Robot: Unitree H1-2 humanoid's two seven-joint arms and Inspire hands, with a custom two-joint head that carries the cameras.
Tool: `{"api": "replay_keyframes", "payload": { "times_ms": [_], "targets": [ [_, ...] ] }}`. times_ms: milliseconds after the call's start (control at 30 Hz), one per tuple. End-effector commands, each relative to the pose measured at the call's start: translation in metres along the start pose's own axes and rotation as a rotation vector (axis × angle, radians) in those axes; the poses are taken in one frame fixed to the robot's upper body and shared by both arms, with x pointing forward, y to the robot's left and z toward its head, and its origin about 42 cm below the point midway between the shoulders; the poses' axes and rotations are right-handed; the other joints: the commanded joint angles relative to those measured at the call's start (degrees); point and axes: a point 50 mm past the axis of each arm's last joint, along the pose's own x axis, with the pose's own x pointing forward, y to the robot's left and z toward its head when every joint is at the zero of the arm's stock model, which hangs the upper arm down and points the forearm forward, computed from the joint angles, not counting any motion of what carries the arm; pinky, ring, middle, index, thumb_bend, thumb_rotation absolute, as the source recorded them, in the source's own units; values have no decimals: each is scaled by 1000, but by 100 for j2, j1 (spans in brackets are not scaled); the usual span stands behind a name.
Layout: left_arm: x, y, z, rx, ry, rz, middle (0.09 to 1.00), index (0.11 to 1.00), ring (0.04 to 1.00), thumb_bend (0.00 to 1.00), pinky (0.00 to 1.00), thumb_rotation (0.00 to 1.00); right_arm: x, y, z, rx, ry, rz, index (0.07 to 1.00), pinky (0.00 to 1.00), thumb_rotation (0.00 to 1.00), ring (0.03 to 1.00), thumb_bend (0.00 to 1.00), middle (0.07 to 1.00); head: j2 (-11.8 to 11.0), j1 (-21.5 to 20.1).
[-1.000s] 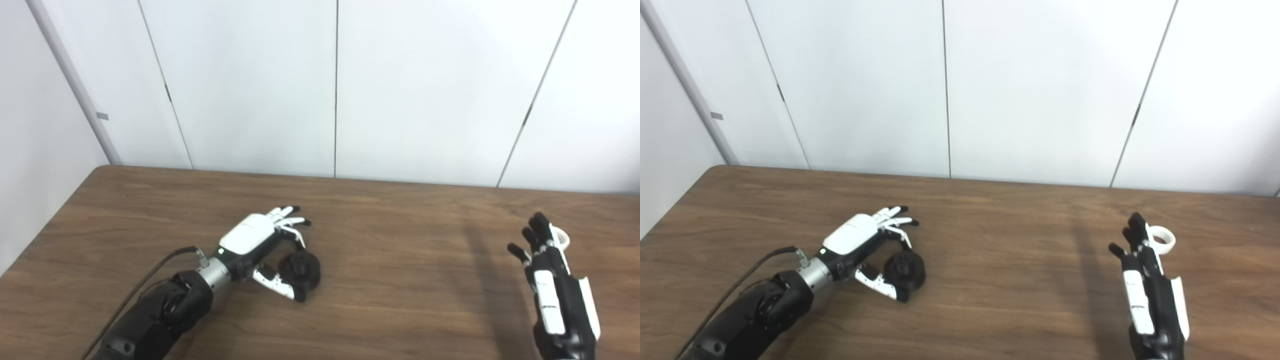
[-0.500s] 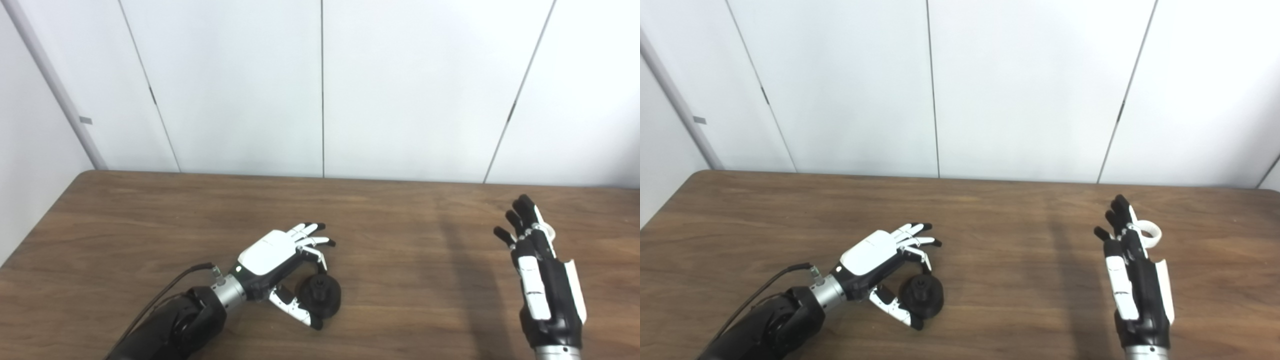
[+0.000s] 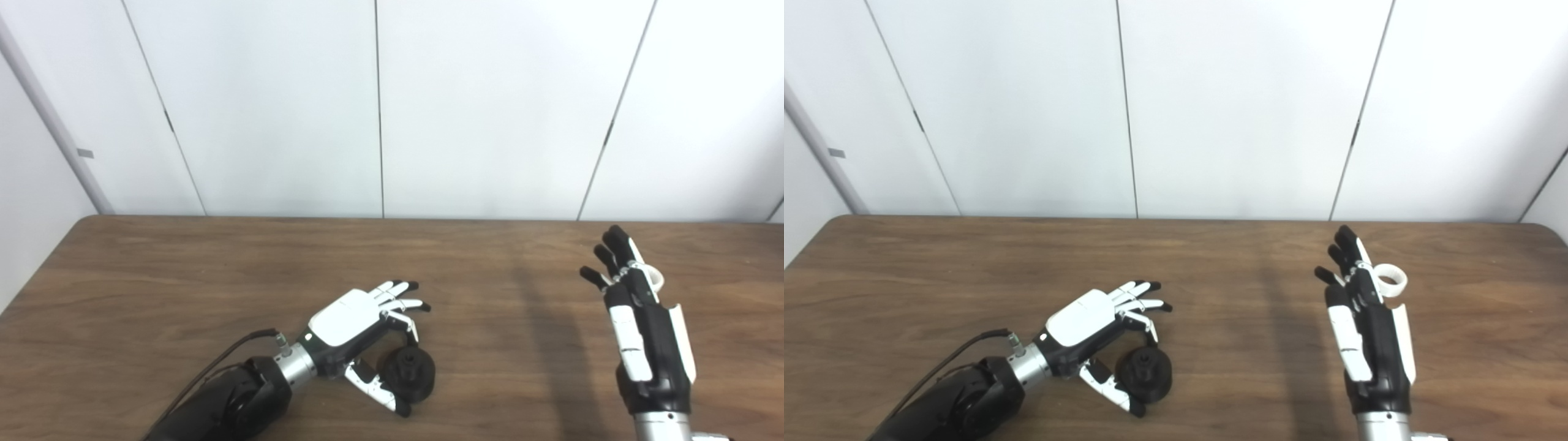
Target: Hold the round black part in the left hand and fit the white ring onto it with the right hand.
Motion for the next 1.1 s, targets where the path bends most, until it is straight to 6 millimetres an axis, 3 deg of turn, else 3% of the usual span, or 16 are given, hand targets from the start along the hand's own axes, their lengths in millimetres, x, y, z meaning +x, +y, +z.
{"api": "replay_keyframes", "payload": {
  "times_ms": [0, 300, 467, 633, 733, 900, 1067],
  "targets": [
    [3, -11, -1, 20, 1, -56, 875, 479, 1000, 525, 1000, 63, 5, 4, 17, 2, -75, -9, 931, 822, 838, 938, 375, 957, 8, -56],
    [3, -15, -13, 77, 1, -84, 874, 479, 1000, 525, 1000, 61, 5, 8, 26, -51, -86, -8, 924, 825, 821, 935, 391, 946, 4, -347],
    [3, -15, -15, 73, 0, -77, 868, 479, 1000, 525, 1000, 59, 11, 1, 35, -191, -67, -39, 890, 841, 608, 914, 432, 911, 6, -490],
    [2, -17, -14, 59, 1, -70, 870, 479, 1000, 525, 1000, 59, 30, -15, 47, -249, -32, -86, 862, 788, 381, 890, 510, 902, -42, -607],
    [1, -18, -14, 52, 4, -70, 876, 479, 1000, 525, 1000, 59, 46, -31, 52, -279, -47, -87, 845, 735, 305, 865, 538, 887, -68, -742],
    [-1, -20, -15, 41, 10, -67, 880, 480, 1000, 525, 1000, 60, 71, -59, 57, -321, -43, -106, 812, 665, 253, 822, 595, 857, -90, -857],
    [-2, -24, -15, 27, 12, -57, 871, 479, 1000, 525, 1000, 60, 91, -80, 65, -459, -38, -114, 805, 713, 256, 848, 645, 858, -113, -922]
  ]
}}
